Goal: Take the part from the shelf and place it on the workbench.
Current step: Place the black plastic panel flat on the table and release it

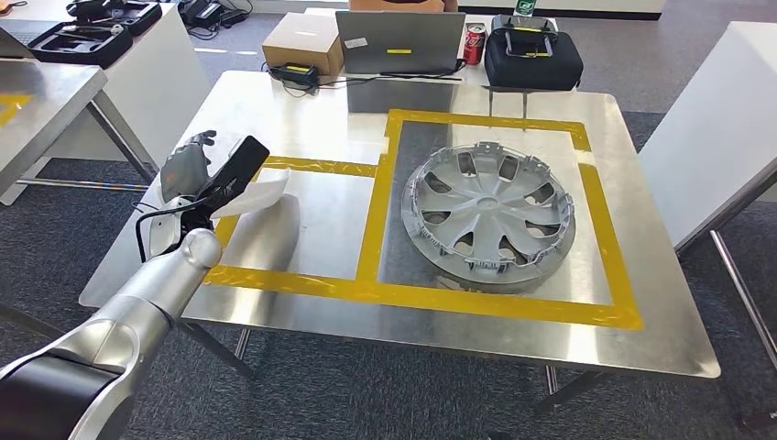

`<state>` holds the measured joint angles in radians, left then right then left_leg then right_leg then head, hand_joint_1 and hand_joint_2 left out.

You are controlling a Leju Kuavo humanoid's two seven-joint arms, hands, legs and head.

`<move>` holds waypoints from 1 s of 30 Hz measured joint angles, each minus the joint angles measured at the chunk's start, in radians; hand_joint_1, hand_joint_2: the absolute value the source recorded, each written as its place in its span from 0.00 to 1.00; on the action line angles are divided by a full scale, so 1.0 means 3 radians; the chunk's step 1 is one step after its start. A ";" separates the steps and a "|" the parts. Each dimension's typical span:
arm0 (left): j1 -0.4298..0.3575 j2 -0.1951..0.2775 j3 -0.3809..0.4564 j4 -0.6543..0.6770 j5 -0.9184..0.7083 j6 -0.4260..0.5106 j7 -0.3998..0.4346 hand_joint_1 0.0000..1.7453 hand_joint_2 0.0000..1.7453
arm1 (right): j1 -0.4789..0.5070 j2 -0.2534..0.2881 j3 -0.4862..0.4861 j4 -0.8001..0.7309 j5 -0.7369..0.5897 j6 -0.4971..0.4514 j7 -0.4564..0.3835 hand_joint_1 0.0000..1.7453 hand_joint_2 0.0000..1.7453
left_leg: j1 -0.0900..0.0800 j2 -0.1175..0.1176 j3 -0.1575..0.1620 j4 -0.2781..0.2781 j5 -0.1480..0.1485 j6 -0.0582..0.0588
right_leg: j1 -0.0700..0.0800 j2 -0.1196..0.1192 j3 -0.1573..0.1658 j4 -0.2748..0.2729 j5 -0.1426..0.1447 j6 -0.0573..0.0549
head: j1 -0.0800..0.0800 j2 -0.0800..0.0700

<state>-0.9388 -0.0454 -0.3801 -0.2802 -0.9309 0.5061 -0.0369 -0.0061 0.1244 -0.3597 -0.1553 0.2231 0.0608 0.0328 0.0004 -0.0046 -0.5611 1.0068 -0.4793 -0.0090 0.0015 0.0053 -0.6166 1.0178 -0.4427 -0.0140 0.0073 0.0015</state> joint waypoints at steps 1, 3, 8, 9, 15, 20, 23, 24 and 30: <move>0.0000 -0.0014 -0.0018 0.0006 -0.0008 -0.0017 -0.0014 0.00 0.00 | -0.0001 0.0000 0.0000 0.0000 0.0000 -0.0002 0.0005 0.00 0.00 | -0.0001 0.0000 0.0000 0.0001 0.0000 0.0000 | -0.0001 0.0000 0.0000 0.0000 0.0000 0.0000 | 0.0000 0.0000; 0.0000 -0.0047 -0.0037 0.0013 -0.0006 -0.0030 -0.0061 0.00 0.00 | -0.0005 0.0000 0.0000 0.0000 0.0000 -0.0007 0.0028 0.00 0.00 | -0.0002 -0.0001 -0.0001 0.0002 -0.0002 0.0002 | -0.0002 0.0000 0.0000 0.0000 0.0000 0.0001 | 0.0000 0.0000; -0.0011 -0.0157 -0.0045 0.0010 0.0043 -0.0020 -0.0242 0.00 0.00 | -0.0030 0.0000 0.0000 0.0000 0.0009 -0.0013 0.0097 0.00 0.00 | -0.0003 -0.0001 -0.0001 0.0004 -0.0004 0.0006 | -0.0003 -0.0001 0.0001 -0.0001 0.0000 0.0001 | 0.0000 0.0000; -0.0016 -0.0183 -0.0045 0.0008 0.0044 -0.0009 -0.0282 0.00 0.00 | -0.0035 0.0000 0.0000 0.0000 0.0012 -0.0014 0.0106 0.00 0.00 | -0.0003 -0.0001 -0.0001 0.0004 -0.0005 0.0007 | -0.0003 -0.0001 0.0001 -0.0001 0.0000 0.0001 | 0.0000 0.0000; -0.0038 -0.0324 -0.0048 -0.0020 0.0011 0.0079 -0.0477 0.00 0.00 | -0.0047 0.0001 0.0000 0.0000 0.0029 -0.0014 0.0114 0.00 0.00 | -0.0004 -0.0001 0.0000 0.0005 -0.0006 0.0009 | -0.0003 -0.0001 0.0001 -0.0001 0.0000 0.0001 | 0.0000 0.0000; -0.0050 -0.0411 -0.0065 -0.0031 -0.0009 0.0142 -0.0595 0.00 0.00 | -0.0054 0.0001 0.0000 -0.0001 0.0030 -0.0013 0.0117 0.00 0.00 | -0.0004 0.0000 0.0000 0.0005 -0.0006 0.0009 | -0.0003 0.0000 0.0002 -0.0001 0.0000 0.0001 | 0.0000 0.0000; -0.0054 -0.0447 -0.0074 -0.0042 0.0018 0.0194 -0.0704 0.00 0.00 | -0.0055 0.0002 0.0000 -0.0001 0.0016 -0.0014 0.0124 0.00 0.00 | -0.0009 0.0000 -0.0003 0.0011 -0.0010 0.0014 | -0.0008 -0.0001 0.0003 -0.0007 0.0004 0.0009 | 0.0000 0.0000; -0.0054 -0.0457 -0.0075 -0.0050 0.0031 0.0227 -0.0753 0.00 0.00 | -0.0054 0.0005 0.0000 -0.0001 0.0011 -0.0014 0.0127 0.00 0.00 | -0.0016 -0.0002 -0.0004 0.0014 -0.0007 0.0028 | -0.0014 -0.0001 0.0005 -0.0015 0.0012 0.0021 | 0.0000 0.0000; -0.0084 -0.0565 -0.0076 -0.0163 0.0146 0.0389 -0.1068 0.00 0.00 | -0.0054 0.0015 -0.0003 -0.0001 0.0004 -0.0024 0.0131 0.00 0.00 | 0.0036 0.0018 0.0062 -0.0155 0.0120 0.0101 | -0.0034 -0.0003 -0.0160 0.0381 -0.0250 0.0124 | 0.0009 0.0000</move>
<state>-0.9642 -0.2150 -0.4028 -0.3291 -0.8872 0.6228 -0.3571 -0.0224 0.1289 -0.3608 -0.1556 0.2243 0.0538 0.0720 0.0113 0.0009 -0.5425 0.9604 -0.4432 0.0213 -0.0087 0.0045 -0.6646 1.1321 -0.5177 0.0231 0.0098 0.0015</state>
